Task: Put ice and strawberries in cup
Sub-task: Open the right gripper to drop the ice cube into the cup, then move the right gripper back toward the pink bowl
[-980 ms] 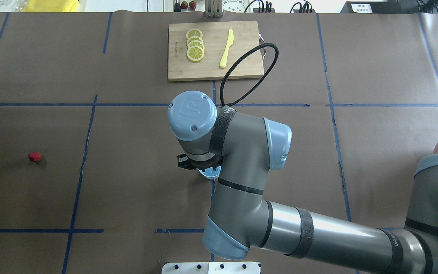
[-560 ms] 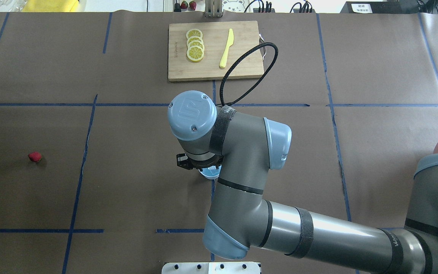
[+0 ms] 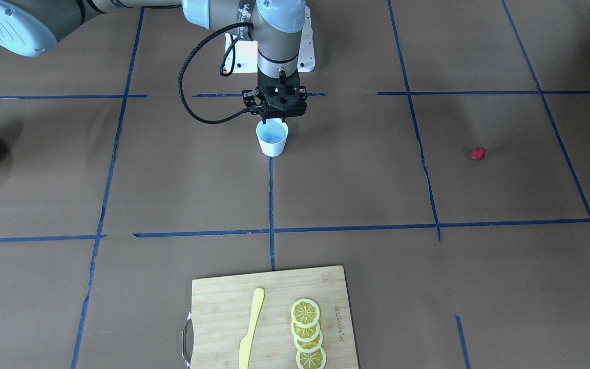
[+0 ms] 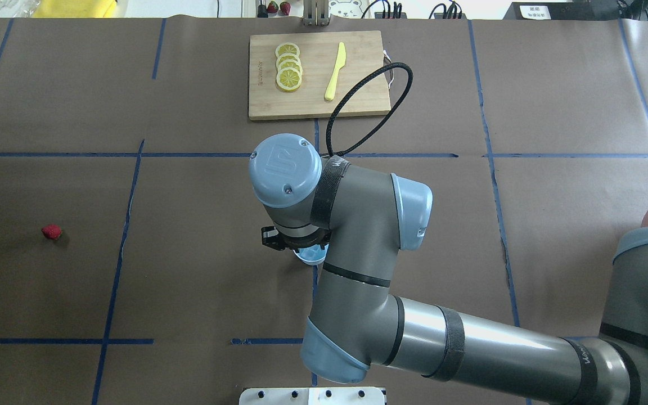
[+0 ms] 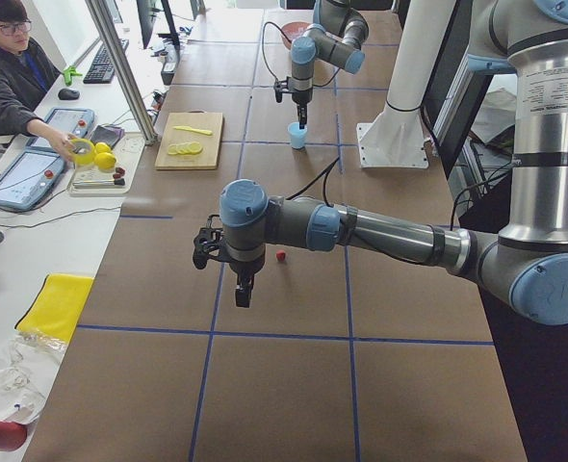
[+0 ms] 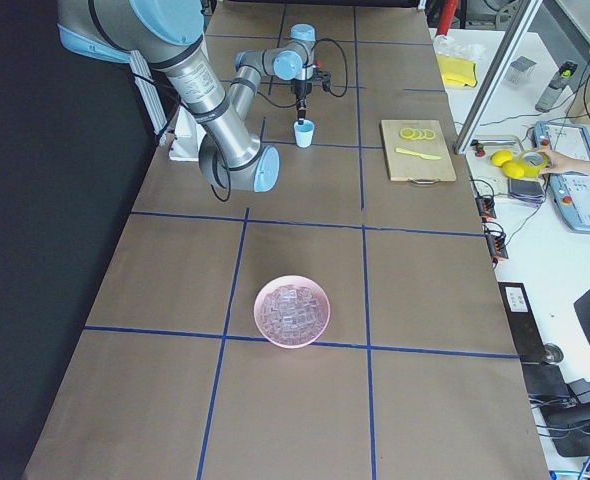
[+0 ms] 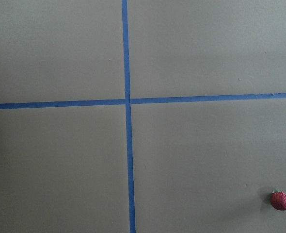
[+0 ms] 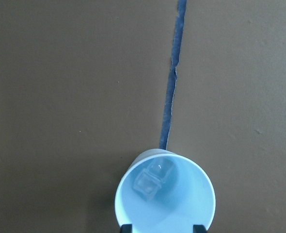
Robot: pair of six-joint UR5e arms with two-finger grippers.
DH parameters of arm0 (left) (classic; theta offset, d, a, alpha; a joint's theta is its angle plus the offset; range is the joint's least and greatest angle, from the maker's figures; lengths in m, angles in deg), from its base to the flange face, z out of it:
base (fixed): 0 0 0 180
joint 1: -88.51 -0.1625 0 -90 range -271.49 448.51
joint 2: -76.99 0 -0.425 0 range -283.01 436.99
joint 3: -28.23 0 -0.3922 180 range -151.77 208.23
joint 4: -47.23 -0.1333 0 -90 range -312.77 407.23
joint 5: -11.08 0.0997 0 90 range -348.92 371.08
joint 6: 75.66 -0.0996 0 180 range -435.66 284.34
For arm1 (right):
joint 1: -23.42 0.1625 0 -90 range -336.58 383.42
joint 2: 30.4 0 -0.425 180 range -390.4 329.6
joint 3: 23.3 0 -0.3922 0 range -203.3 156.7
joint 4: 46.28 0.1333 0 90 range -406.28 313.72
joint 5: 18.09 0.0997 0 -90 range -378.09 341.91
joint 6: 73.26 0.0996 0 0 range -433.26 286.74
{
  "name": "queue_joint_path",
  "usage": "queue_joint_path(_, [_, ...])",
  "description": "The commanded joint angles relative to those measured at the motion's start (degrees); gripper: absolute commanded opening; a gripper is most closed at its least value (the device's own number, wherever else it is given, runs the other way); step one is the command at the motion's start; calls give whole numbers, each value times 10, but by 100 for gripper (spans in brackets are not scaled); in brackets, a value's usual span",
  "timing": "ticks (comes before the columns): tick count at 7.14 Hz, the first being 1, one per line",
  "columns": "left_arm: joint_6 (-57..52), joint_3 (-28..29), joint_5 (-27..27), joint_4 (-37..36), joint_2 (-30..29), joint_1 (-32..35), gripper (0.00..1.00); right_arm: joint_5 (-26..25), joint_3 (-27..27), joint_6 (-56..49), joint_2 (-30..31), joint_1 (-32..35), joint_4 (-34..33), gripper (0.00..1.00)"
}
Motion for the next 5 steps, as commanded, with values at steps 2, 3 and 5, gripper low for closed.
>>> queue_joint_path(2, [0,0,0,0,0,0,100,6,48,1,6,35,-27,100])
queue_joint_path(3, [0,0,0,0,0,-1,100,9,107,-9,35,61,-59,100])
queue_joint_path(5, [0,-7,0,-2,-1,0,100,13,251,-82,165,123,-65,100])
